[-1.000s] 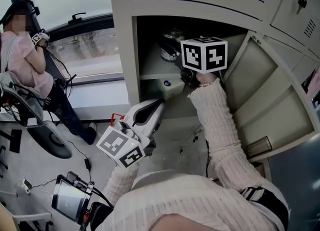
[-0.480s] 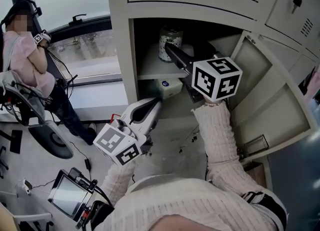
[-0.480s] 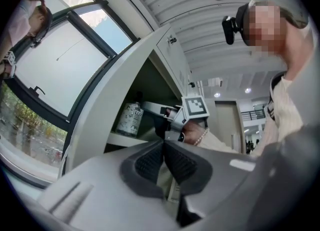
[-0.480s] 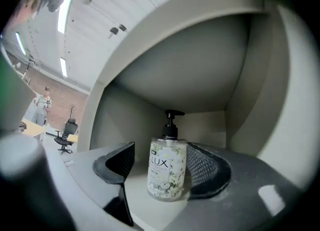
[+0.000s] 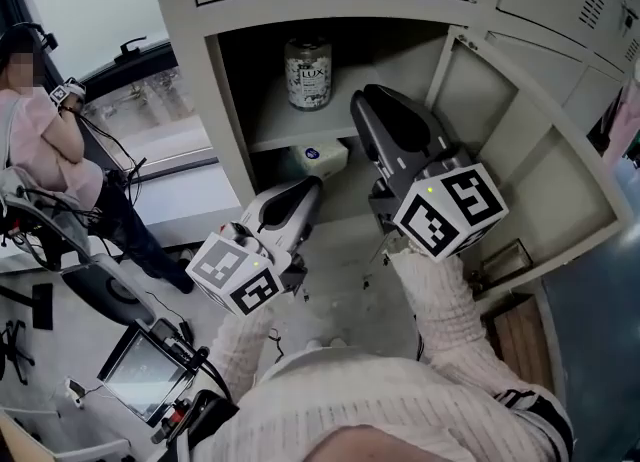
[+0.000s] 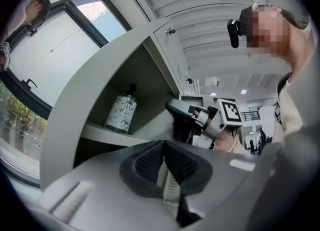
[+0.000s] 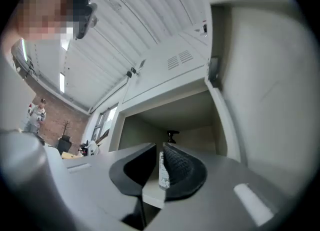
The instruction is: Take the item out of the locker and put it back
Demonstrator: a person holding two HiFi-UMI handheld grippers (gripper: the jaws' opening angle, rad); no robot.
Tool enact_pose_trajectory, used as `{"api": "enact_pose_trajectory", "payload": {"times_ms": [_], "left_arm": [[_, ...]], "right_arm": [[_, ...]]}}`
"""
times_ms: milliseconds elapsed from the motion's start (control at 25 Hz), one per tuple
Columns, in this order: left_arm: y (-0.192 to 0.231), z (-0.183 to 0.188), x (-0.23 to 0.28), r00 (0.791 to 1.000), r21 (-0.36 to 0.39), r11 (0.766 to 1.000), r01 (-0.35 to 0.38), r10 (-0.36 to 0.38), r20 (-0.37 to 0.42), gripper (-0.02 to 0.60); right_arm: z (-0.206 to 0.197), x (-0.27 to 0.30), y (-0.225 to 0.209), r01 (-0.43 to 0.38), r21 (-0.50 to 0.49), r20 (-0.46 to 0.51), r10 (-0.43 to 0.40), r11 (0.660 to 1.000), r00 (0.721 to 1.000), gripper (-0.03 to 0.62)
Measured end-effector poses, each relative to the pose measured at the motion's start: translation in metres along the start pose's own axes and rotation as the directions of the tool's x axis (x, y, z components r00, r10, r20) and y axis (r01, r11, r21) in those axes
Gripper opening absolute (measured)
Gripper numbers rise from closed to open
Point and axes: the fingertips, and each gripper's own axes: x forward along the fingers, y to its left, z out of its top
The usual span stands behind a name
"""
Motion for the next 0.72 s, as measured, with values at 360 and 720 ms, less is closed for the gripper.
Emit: {"api": "enact_pose_trajectory", "payload": {"times_ms": [360, 720], "left_arm": [[-0.009, -0.006, 0.002, 1.000, -0.022, 1.000, 0.016, -0.017, -0.009, 0.006], [-0.008, -0.006, -0.007, 1.000, -0.017, 1.000, -0.008, 0.009, 0.016, 0.006]], "right_arm": [[-0.020, -0.050, 0.018, 0.015, 0.086, 0.084, -0.023, 0.996, 0.996, -0.001], [-0.057, -0.063, 0.048, -0.052, 0.081, 0.018, 0.051, 0.995, 0.999, -0.002]]}}
